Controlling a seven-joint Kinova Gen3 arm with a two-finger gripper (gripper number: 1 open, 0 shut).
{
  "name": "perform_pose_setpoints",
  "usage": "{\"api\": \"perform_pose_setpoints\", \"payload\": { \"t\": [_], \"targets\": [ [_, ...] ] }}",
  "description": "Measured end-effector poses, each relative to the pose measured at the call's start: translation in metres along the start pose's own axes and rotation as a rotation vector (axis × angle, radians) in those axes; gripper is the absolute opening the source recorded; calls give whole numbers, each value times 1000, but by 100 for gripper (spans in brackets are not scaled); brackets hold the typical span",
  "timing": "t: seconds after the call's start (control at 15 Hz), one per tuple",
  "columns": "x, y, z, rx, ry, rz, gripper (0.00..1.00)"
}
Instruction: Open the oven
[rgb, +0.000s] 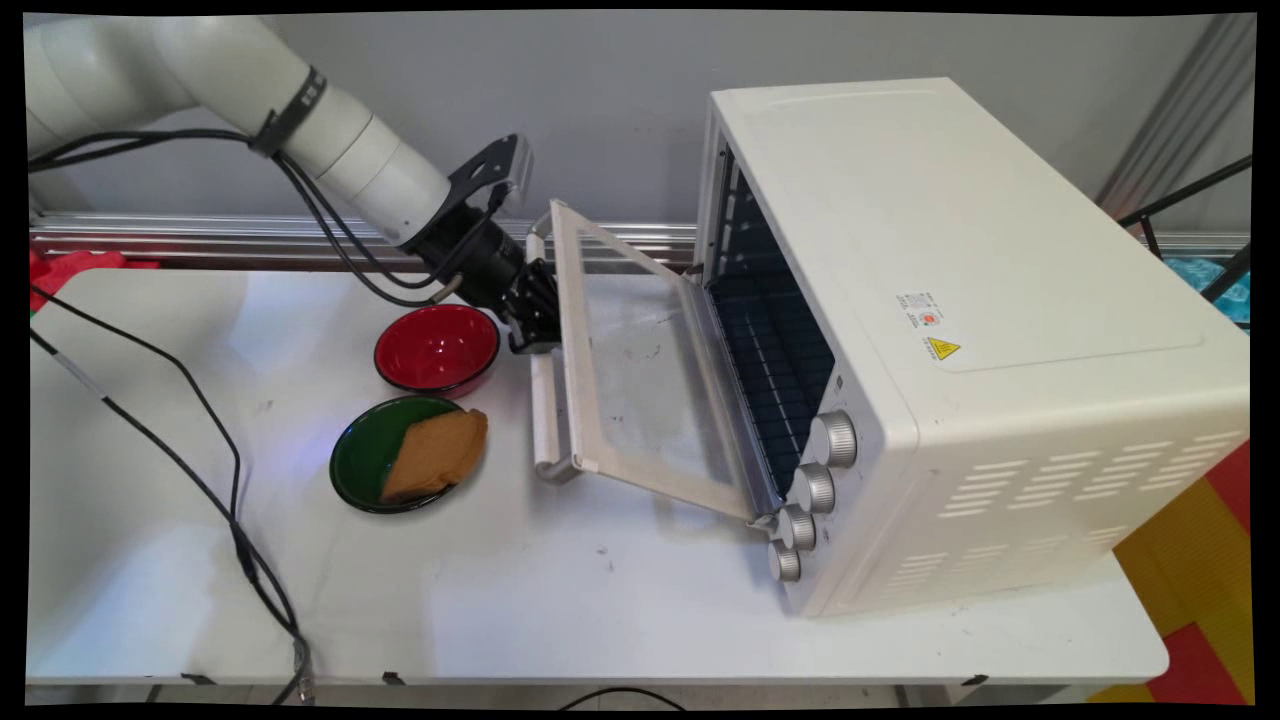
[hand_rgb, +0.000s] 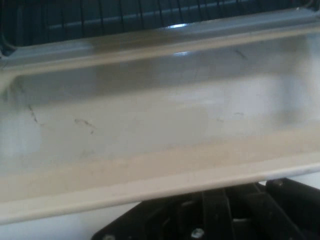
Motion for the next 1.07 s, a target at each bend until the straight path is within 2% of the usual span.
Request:
{"api": "perform_pose_setpoints", "payload": {
  "t": [0.6, 1.07],
  "targets": [
    [-44, -6, 2, 8, -5, -2, 0],
    [-58, -4, -3, 2, -5, -9, 0]
  ]
}}
